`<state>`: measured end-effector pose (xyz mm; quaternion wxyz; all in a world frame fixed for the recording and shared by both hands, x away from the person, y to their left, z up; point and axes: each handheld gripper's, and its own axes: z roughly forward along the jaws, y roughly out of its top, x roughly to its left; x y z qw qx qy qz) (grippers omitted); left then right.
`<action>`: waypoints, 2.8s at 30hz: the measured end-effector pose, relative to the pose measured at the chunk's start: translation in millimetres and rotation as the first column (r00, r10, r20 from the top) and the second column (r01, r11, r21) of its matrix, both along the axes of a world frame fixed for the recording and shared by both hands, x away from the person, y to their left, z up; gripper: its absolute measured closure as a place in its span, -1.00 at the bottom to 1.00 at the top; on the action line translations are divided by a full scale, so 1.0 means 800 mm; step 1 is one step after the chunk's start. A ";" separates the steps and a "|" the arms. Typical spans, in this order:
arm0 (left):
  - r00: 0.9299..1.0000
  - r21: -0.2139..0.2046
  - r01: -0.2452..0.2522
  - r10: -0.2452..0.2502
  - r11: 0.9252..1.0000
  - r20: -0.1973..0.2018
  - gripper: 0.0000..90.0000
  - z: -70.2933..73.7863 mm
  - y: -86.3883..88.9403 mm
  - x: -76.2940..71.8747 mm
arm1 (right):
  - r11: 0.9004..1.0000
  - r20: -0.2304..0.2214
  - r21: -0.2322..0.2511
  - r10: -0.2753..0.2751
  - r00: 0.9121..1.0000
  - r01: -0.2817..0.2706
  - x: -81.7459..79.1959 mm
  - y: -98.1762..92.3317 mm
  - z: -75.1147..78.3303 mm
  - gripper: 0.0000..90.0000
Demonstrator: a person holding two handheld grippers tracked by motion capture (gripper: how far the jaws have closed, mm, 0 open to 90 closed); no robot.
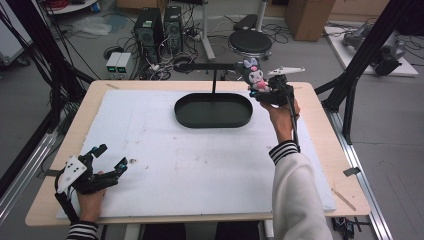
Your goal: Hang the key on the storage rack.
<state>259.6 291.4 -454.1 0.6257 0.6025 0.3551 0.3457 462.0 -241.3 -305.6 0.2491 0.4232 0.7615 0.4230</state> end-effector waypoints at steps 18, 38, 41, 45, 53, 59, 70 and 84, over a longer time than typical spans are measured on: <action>1.000 0.001 0.002 -0.002 1.000 -0.004 -0.73 0.000 0.000 0.000 | 0.998 0.016 0.042 -0.050 0.999 0.050 0.014 -0.006 -0.010 0.17; 1.000 0.002 0.001 -0.001 1.000 0.000 -0.73 0.000 0.000 0.000 | 0.996 -0.073 0.030 -0.082 0.994 0.085 0.024 -0.015 -0.023 0.16; 1.000 0.003 0.002 -0.002 1.000 0.002 -0.73 0.000 0.000 0.000 | 0.996 -0.083 0.039 -0.079 0.993 0.082 0.023 -0.017 -0.023 0.16; 1.000 0.003 0.002 -0.002 1.000 0.004 -0.73 0.000 0.000 -0.001 | 0.996 -0.083 0.033 -0.082 0.993 0.085 0.021 -0.020 -0.024 0.16; 1.000 0.003 0.002 -0.002 1.000 0.003 -0.73 0.000 0.000 -0.001 | 0.994 -0.133 0.008 -0.108 0.985 0.110 0.021 -0.033 -0.039 0.16; 1.000 0.002 0.001 -0.001 1.000 0.004 -0.73 0.000 0.000 -0.001 | 0.994 -0.160 -0.025 -0.107 0.981 0.104 0.026 -0.028 -0.046 0.16; 1.000 0.001 0.002 -0.002 1.000 0.007 -0.73 0.000 0.000 -0.001 | 0.994 -0.197 -0.071 -0.095 0.976 0.082 0.034 -0.017 -0.058 0.15; 1.000 0.002 0.002 -0.002 1.000 0.009 -0.73 0.000 0.000 -0.001 | 0.997 -0.106 0.045 0.067 0.992 -0.063 0.018 -0.018 -0.056 -0.99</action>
